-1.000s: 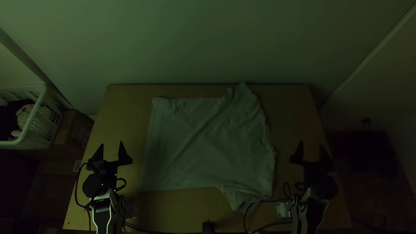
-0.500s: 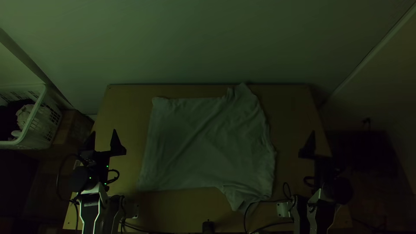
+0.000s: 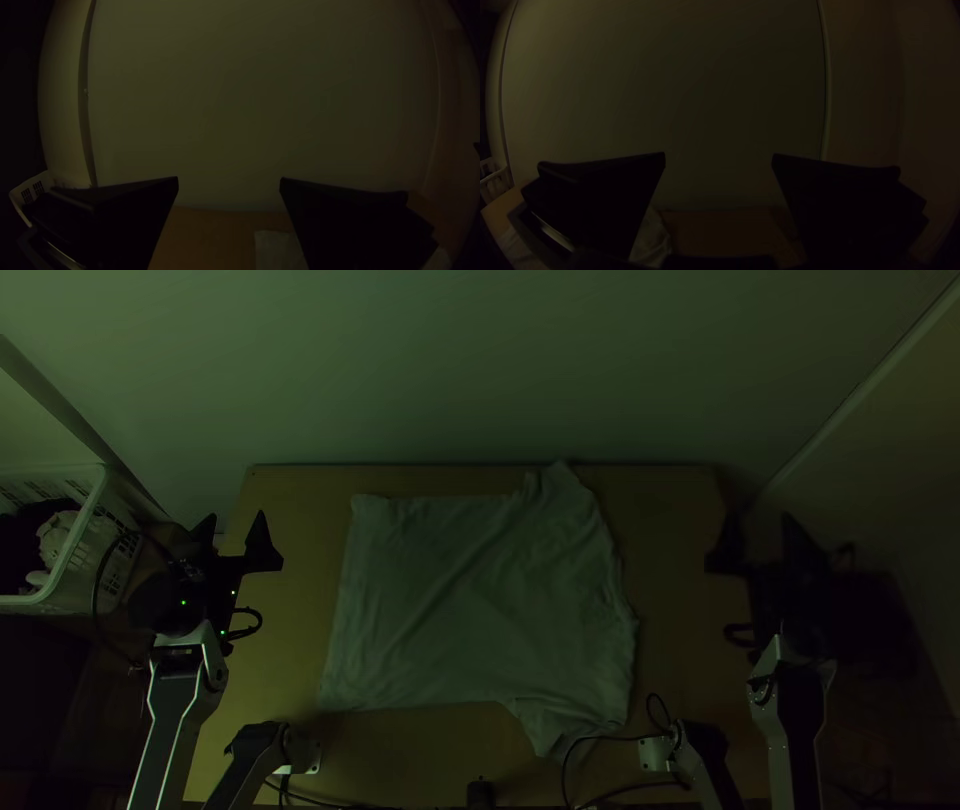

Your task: Fold the t-shirt

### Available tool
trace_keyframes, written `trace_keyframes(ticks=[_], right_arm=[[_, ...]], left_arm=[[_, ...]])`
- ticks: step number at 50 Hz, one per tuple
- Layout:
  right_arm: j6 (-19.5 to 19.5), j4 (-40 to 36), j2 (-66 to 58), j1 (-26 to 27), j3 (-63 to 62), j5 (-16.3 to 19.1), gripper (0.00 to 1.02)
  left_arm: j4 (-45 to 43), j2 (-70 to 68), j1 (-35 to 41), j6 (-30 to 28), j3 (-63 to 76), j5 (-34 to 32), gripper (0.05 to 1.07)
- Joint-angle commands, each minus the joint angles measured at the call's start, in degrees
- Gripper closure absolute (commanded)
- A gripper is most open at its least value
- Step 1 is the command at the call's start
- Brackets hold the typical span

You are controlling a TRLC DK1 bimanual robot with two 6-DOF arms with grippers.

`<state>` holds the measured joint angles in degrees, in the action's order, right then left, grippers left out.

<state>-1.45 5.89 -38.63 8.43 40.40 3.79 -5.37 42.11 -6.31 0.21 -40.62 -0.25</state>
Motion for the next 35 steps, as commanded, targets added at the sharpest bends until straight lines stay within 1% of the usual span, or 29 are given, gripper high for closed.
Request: trace_keyframes(ticks=[1, 6, 13, 17, 21, 28, 31, 35], right_arm=[[-0.3, -2.11, -5.58, -2.27, 5.83, -1.51, 0.04], [-0.3, -5.19, -11.29, -5.17, 11.19, -3.53, 0.04], [-1.01, -8.53, -19.2, -8.51, 17.96, -4.85, 0.04], [-1.97, -11.08, -23.86, -9.83, 21.82, -4.85, 0.04], [-2.68, -14.33, -28.78, -11.06, 26.22, -4.85, 0.04], [-3.2, -18.02, -36.6, -12.21, 32.63, -4.76, 0.04], [-5.05, -18.99, -39.59, -12.56, 34.92, -4.67, 0.04], [-5.84, -20.83, -43.99, -13.35, 38.17, -4.14, 0.04]], left_arm=[[1.67, 5.53, 1.3, 0.76, -6.4, -0.01, 0.1], [4.66, 10.63, 2.61, 0.58, -11.59, -0.28, 0.1], [9.5, 17.83, 3.41, 0.93, -18.35, -0.36, 0.1], [12.84, 22.58, 3.49, 2.52, -22.4, -0.98, 0.1], [15.47, 26.62, 3.67, 2.87, -26.0, -2.12, 0.1], [16.7, 32.34, 4.72, 3.48, -30.04, -2.65, 0.1], [18.02, 35.06, 5.08, 3.84, -32.15, -2.65, 0.1], [18.02, 37.87, 5.25, 4.01, -34.0, -3.35, 0.1]])
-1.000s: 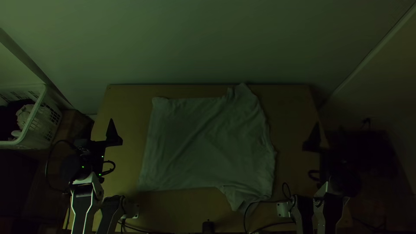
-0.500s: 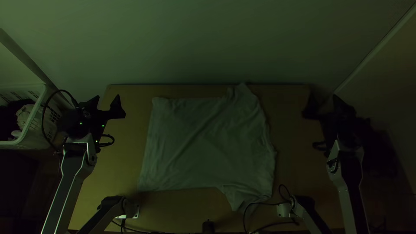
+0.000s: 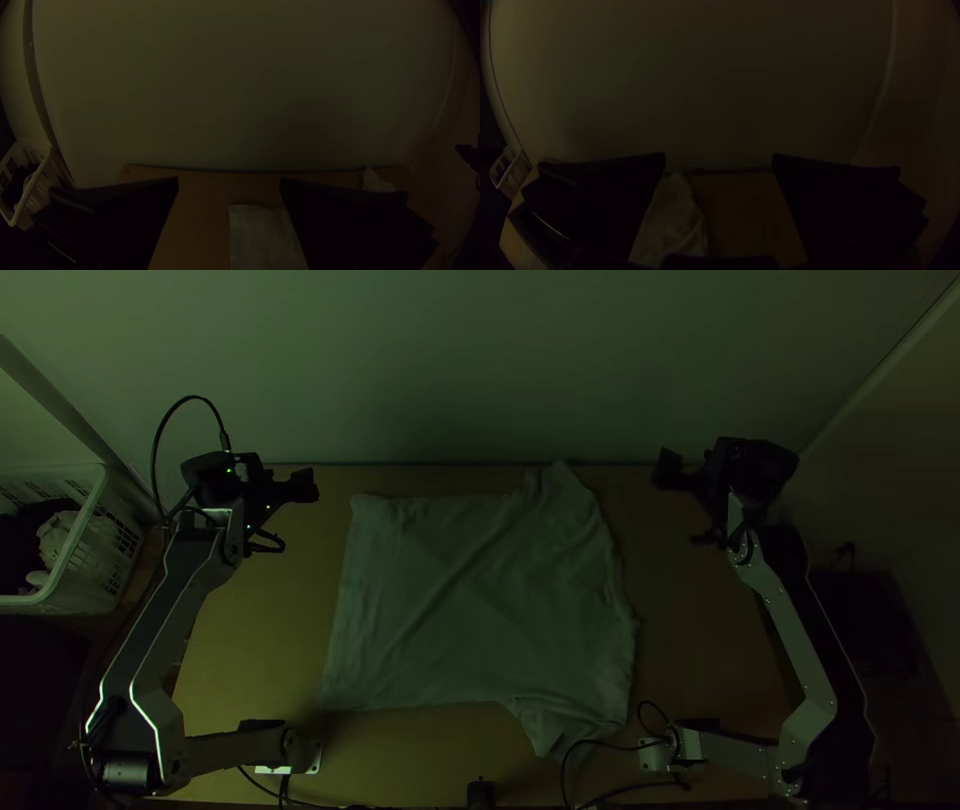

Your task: Fold the t-shirt

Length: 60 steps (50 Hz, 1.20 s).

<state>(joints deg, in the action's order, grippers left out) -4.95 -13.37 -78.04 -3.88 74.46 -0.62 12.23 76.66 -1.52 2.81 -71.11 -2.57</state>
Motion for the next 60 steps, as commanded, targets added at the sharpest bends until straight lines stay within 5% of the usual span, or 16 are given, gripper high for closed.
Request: trace_keyframes(ticks=[1, 8, 14, 19, 46, 52, 60], right_arm=[[-2.52, -2.19, -5.72, -1.22, 4.91, 0.36, 0.04], [-4.37, -4.83, -13.28, -2.45, 10.1, 0.8, 0.05], [-9.2, -13.97, -21.89, -2.45, 18.97, 4.84, 0.05], [-10.43, -19.33, -27.52, -2.98, 24.6, 4.93, 0.06], [-15.7, -25.75, -42.81, -4.91, 32.77, 5.02, 0.22], [-15.7, -25.75, -45.01, -5.0, 33.21, 5.02, 0.52], [-15.79, -25.75, -48.61, -4.91, 34.79, 5.02, 0.77]], left_arm=[[0.69, 3.84, 0.55, 1.5, -3.86, -1.21, 0.1], [2.54, 9.82, 0.99, 2.38, -8.25, -1.21, 0.11], [11.41, 18.17, 0.82, 4.22, -16.6, -1.21, 0.11], [14.05, 22.83, 0.29, 4.93, -19.94, -1.3, 0.11], [13.26, 34.87, 0.82, 6.86, -26.27, -2.18, 0.17], [12.82, 36.1, 0.9, 6.86, -26.36, -2.18, 0.17], [12.29, 37.95, 0.9, 7.12, -26.8, -2.18, 0.17]])
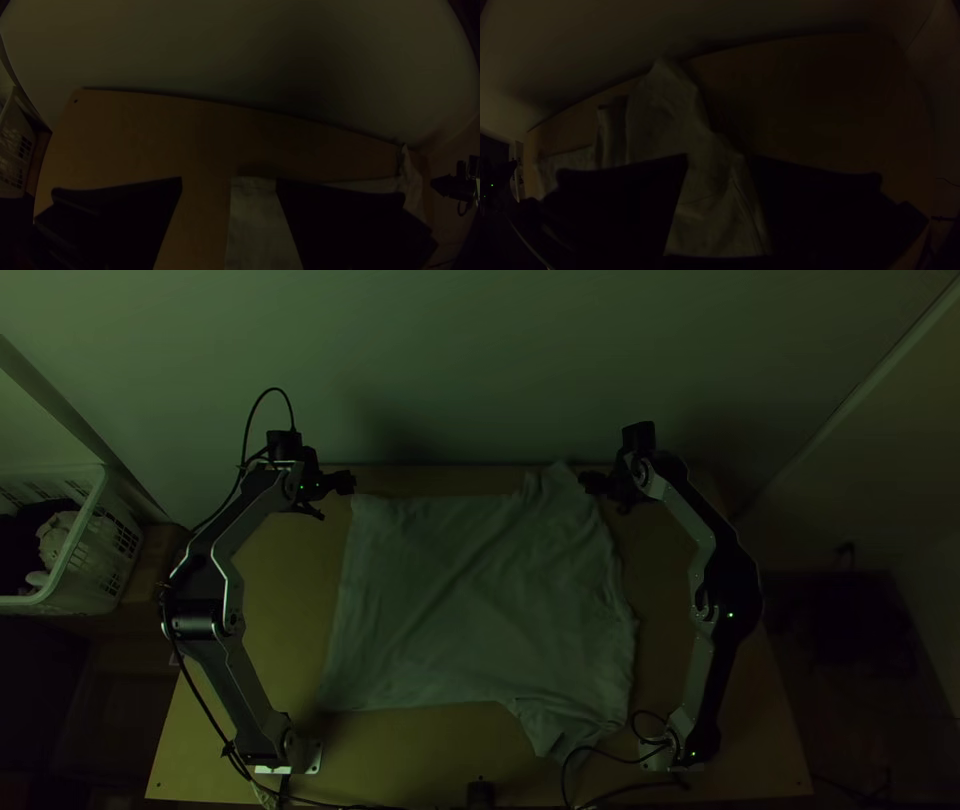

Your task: Fold the t-shirt

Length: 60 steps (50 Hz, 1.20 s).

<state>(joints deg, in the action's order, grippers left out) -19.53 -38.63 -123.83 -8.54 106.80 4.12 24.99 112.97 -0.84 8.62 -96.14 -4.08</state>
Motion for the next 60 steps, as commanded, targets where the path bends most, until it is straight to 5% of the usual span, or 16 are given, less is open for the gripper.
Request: trace_keyframes(ticks=[1, 13, 20, 26, 29, 34, 40, 49, 60], right_arm=[[-1.21, -0.48, -3.17, -0.25, 2.53, 0.27, 0.82], [-1.04, -0.48, -6.95, -0.52, 3.59, 0.19, 0.85], [-0.86, -0.48, -8.53, -0.87, 3.67, 0.19, 0.38], [-0.86, -0.48, -9.24, -1.04, 4.03, 0.19, 0.38], [-0.77, -0.48, -9.41, -1.31, 3.94, 0.19, 0.49], [-0.51, -0.39, -9.41, -1.66, 4.2, 0.19, 0.93], [-0.95, -0.48, -9.5, -2.1, 4.91, 0.19, 1.0], [-1.21, -0.65, -9.15, -2.28, 5.43, 0.19, 1.0], [-1.56, -0.65, -8.62, -1.66, 6.4, 0.19, 1.0]], left_arm=[[-0.47, 1.73, 0.23, 1.31, -1.86, -0.67, 0.17], [-0.56, 2.87, 0.23, 1.4, -2.3, -0.67, 0.17], [-0.56, 3.22, 0.23, 1.48, -2.65, -0.67, 0.16], [-0.56, 3.58, 0.58, 1.4, -2.74, -0.67, 0.16], [-0.56, 3.66, 0.67, 1.4, -2.83, -0.67, 0.16], [-0.56, 4.1, 1.28, 1.4, -3.35, -0.67, 0.17], [0.49, 4.98, 2.51, 0.69, -4.06, -0.85, 0.19], [0.41, 5.77, 2.78, 0.17, -4.15, -0.76, 0.49], [2.34, 6.74, 2.34, -1.24, -3.88, 0.03, 0.48]])
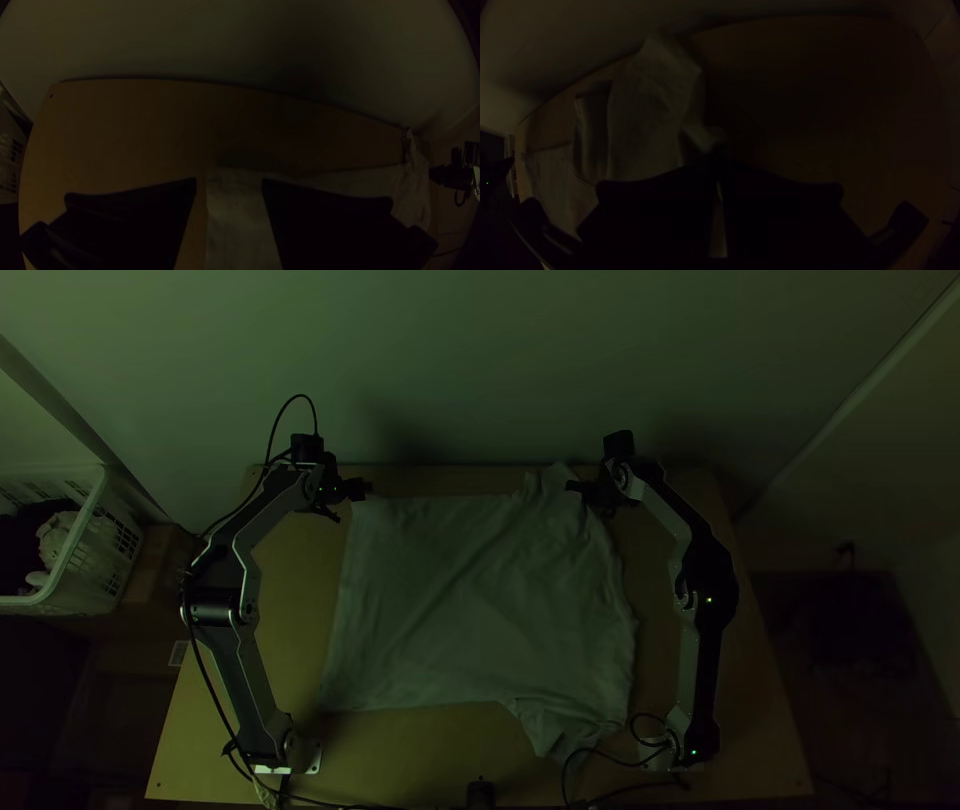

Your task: Fold the t-shirt

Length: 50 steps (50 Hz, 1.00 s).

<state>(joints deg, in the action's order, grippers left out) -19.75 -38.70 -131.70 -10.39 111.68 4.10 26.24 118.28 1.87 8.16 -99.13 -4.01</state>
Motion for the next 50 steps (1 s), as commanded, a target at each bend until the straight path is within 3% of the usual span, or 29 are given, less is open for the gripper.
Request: trace_keyframes(ticks=[1, 21, 22, 25, 26, 50], right_arm=[[-1.35, -0.59, -0.66, 0.2, 1.53, 0.21, 1.0], [-1.43, -1.2, 0.48, -0.24, 1.26, 0.12, 1.0], [-1.43, -1.29, 0.57, -0.24, 1.17, 0.12, 1.0], [-1.52, -1.38, 0.83, -0.15, 1.0, 0.12, 1.0], [-1.61, -1.47, 0.92, -0.15, 0.91, 0.12, 1.0], [-1.17, -2.96, 6.72, 1.6, -6.03, -0.85, 1.0]], left_arm=[[1.27, 1.52, -0.46, -0.69, -0.8, -0.03, 0.48], [0.04, 4.68, 0.59, -1.04, -1.24, 0.06, 0.5], [-0.31, 4.68, 0.68, -1.04, -1.24, 0.06, 0.57], [-1.81, 4.59, 0.94, -0.87, -1.15, 0.23, 0.99], [-2.33, 4.68, 0.94, -0.6, -1.24, 0.58, 1.06], [-3.12, 0.29, -1.96, 0.54, 2.54, 0.85, 1.05]])
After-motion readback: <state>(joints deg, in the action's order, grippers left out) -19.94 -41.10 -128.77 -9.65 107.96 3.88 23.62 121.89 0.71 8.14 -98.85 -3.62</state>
